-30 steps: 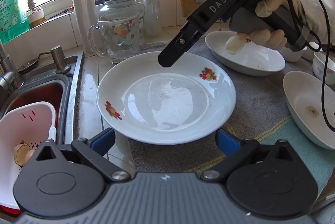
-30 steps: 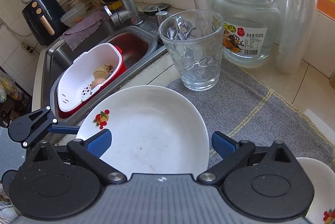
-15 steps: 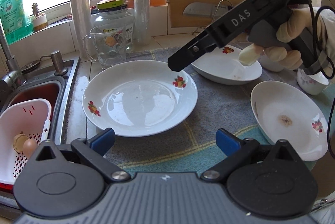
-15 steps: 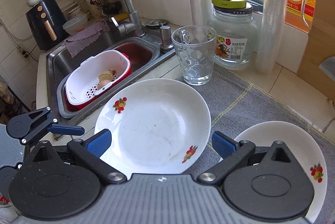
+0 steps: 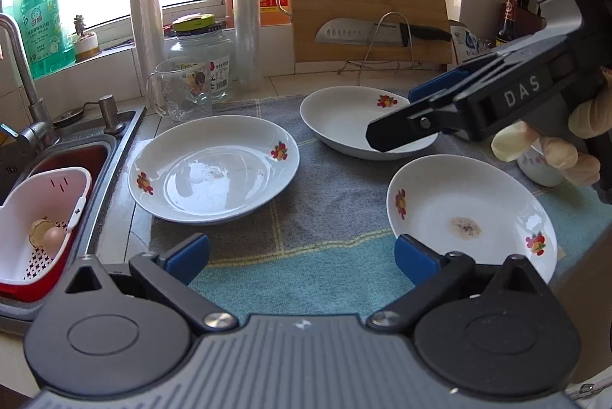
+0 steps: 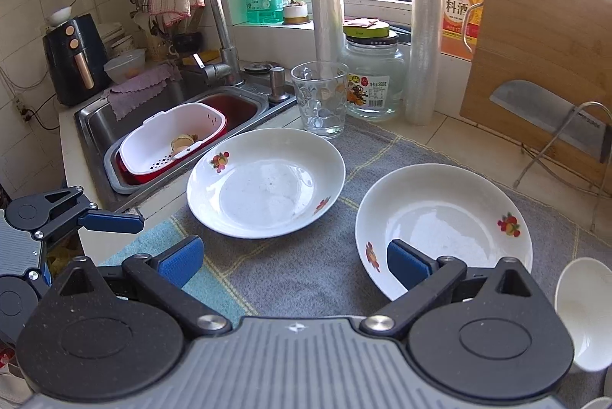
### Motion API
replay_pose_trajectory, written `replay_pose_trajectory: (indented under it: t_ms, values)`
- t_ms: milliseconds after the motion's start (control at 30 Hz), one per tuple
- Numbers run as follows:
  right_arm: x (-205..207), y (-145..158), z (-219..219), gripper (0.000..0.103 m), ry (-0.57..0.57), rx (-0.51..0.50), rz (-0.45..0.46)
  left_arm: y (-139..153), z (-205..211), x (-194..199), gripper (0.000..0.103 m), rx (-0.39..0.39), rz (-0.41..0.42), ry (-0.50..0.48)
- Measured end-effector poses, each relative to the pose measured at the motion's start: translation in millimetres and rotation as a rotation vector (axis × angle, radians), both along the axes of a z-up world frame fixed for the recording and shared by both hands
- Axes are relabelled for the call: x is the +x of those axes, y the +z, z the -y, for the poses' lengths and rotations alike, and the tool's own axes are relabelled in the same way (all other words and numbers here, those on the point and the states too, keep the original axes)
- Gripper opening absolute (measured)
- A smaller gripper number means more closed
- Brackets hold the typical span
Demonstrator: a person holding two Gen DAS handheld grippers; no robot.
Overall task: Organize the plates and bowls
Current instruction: 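Reach the left gripper to the stained flower plate and grasp its rim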
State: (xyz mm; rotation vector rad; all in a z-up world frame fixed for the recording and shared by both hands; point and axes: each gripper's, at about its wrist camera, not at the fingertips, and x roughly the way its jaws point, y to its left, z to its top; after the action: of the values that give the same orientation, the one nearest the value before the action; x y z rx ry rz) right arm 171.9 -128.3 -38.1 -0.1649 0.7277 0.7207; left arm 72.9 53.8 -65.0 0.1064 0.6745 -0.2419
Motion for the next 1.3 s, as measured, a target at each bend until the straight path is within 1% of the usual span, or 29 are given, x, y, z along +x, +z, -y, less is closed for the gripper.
replay_pose_trajectory:
  t_ms: [100, 200, 433, 600, 700, 800, 933, 1133, 1300]
  values:
    - [-20, -1, 15, 0.103, -0.039, -0.022, 0.043, 3, 8, -12, 0.102, 0.002, 0.010, 0.021]
    - [-37, -4, 28, 0.103, -0.062, -0.039, 0.065, 6, 14, -21, 0.102, -0.006, 0.018, 0.042]
    - [-81, -20, 60, 0.103, -0.119, -0.033, 0.052, 9, 28, -34, 0.102, 0.000, 0.028, 0.076]
    - [-105, -30, 75, 0.103, -0.155, -0.029, 0.050, 8, 38, -40, 0.102, 0.026, 0.043, 0.100]
    - [-120, -34, 86, 0.103, -0.180, -0.031, 0.053, 9, 41, -44, 0.102, 0.021, 0.045, 0.103]
    - [-131, -40, 96, 0.103, -0.192, -0.044, 0.048, 9, 43, -47, 0.102, -0.003, 0.034, 0.092]
    - [-141, -54, 106, 0.103, -0.190, -0.070, 0.024, 7, 48, -49, 0.102, -0.021, 0.013, 0.083]
    - [-142, -80, 111, 0.103, -0.188, -0.134, -0.011, 9, 54, -56, 0.102, -0.030, 0.013, 0.092]
    - [-132, -85, 110, 0.103, -0.148, -0.130, -0.014, 10, 52, -62, 0.102, -0.050, -0.008, 0.135]
